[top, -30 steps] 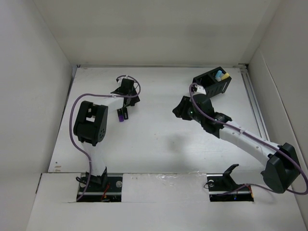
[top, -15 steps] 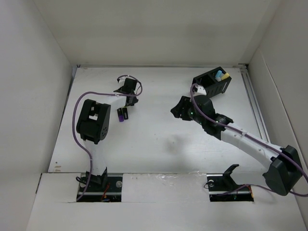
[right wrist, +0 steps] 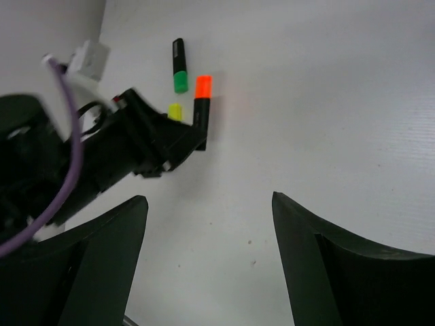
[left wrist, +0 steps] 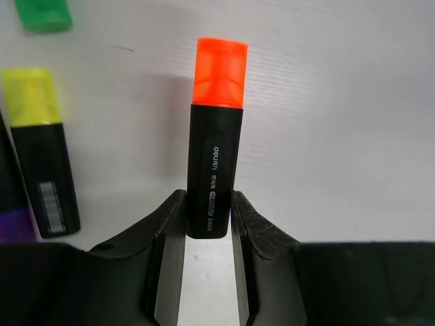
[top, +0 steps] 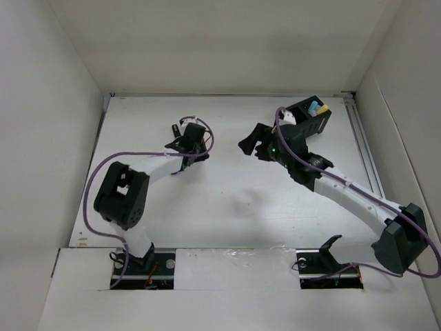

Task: Sort the stationery into containers
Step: Pick up the pen from the center of the board, then place the pen in the storage box.

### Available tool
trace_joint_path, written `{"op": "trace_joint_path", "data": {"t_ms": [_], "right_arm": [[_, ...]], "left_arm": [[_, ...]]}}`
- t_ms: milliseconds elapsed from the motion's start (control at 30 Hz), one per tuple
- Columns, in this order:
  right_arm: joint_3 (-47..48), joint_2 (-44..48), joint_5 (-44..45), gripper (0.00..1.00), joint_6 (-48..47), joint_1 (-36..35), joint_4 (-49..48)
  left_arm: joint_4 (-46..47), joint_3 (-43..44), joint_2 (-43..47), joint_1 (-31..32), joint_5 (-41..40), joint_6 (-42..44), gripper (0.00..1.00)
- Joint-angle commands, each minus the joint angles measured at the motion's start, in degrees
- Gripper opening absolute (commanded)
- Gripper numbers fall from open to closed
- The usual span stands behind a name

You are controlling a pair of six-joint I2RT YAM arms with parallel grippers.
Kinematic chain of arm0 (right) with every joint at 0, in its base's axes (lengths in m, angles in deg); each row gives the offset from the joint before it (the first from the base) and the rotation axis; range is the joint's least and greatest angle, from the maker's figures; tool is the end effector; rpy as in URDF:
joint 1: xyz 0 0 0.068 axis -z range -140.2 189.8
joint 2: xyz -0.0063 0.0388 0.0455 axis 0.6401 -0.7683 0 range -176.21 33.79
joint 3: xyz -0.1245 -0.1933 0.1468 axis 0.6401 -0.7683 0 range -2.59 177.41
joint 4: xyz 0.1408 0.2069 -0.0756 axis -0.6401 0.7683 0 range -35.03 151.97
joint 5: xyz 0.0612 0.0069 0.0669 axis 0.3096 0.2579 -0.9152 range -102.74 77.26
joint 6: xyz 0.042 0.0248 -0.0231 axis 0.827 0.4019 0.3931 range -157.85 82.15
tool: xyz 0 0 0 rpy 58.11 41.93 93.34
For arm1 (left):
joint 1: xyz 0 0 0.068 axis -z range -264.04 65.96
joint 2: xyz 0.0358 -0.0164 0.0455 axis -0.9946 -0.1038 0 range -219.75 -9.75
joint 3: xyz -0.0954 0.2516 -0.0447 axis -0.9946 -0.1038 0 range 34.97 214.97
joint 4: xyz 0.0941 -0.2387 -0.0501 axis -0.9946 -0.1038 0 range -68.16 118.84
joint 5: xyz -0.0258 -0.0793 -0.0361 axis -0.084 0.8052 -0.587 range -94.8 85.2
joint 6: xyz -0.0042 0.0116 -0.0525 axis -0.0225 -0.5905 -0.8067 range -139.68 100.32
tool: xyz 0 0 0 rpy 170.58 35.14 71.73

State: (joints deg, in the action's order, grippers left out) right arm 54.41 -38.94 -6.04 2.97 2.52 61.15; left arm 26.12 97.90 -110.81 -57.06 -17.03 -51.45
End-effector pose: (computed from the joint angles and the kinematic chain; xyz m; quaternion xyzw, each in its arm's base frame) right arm 0.2374 0.1755 0.3160 0.0582 0.8258 0.3144 0.4645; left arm 0.3445 -0.1668 0.1974 -0.0820 0.9016 -0.1185 0.4079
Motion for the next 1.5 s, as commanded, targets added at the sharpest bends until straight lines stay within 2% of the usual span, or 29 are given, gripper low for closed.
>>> {"op": "trace_joint_path", "data": {"t_ms": [0,167,267,400,533,800,933,967,1067,1133,1200,1267,1300,1400,1433,1467], "right_arm": [[2.9,-2.4,-1.6,0.80,2.0,2.7,-2.3],[2.9,-3.5,-4.8,0.82,3.7,6.1,-2.8],[4.0,-5.4,-9.5,0.84,3.7,6.9,-2.8],[5.3,-7.9,-13.7,0.85,2.6,6.3,-2.8],[6.9,-10.2,-15.9,0.86,2.0,4.6,-3.4],[7.0,-13.9,-15.9,0.84,2.0,4.6,-3.4],[6.4,-14.5,-15.9,0.72,2.5,4.1,-3.4],[6.4,-14.5,-15.9,0.60,2.5,4.1,-3.4],[5.8,-14.5,-16.5,0.44,2.5,4.1,-3.4],[5.8,-14.5,-17.0,0.39,2.5,4.1,-3.4],[5.8,-14.5,-17.0,0.27,2.5,4.1,-3.4],[5.8,-15.0,-17.6,0.20,2.5,4.1,-3.4],[5.8,-15.0,-17.6,0.15,2.5,4.1,-3.4],[5.8,-15.5,-16.9,0.10,3.0,4.1,-3.4],[5.8,-15.5,-16.9,0.09,3.0,4.1,-3.4],[5.8,-15.5,-16.9,0.08,3.0,4.6,-3.4]], "left_arm": [[7.2,-5.9,10.3,1.7,6.5,0.6,0.00],[14.7,-14.2,21.4,5.9,12.6,1.6,0.00],[19.0,-19.1,25.6,9.2,14.1,2.2,0.00],[20.9,-20.9,26.7,12.4,17.0,3.5,0.00],[21.5,-21.5,27.3,16.2,16.4,4.2,0.00],[22.1,-21.5,28.4,17.7,15.7,4.7,0.00],[23.3,-21.5,28.4,17.7,16.3,4.7,0.00],[23.3,-21.5,27.8,17.7,16.3,4.7,0.00],[23.3,-21.5,27.8,17.7,16.3,4.7,0.00],[22.8,-21.0,27.8,17.7,15.0,4.7,0.00],[22.2,-20.4,27.2,17.7,14.2,4.7,0.00],[21.6,-19.7,26.7,17.7,13.5,4.7,0.00],[21.6,-19.7,26.2,17.7,12.9,4.7,0.02],[21.6,-18.5,25.6,17.7,12.1,4.7,0.09],[21.6,-17.7,25.0,17.7,12.1,4.7,0.15],[21.6,-17.7,25.0,17.7,12.1,4.7,0.32]]}}
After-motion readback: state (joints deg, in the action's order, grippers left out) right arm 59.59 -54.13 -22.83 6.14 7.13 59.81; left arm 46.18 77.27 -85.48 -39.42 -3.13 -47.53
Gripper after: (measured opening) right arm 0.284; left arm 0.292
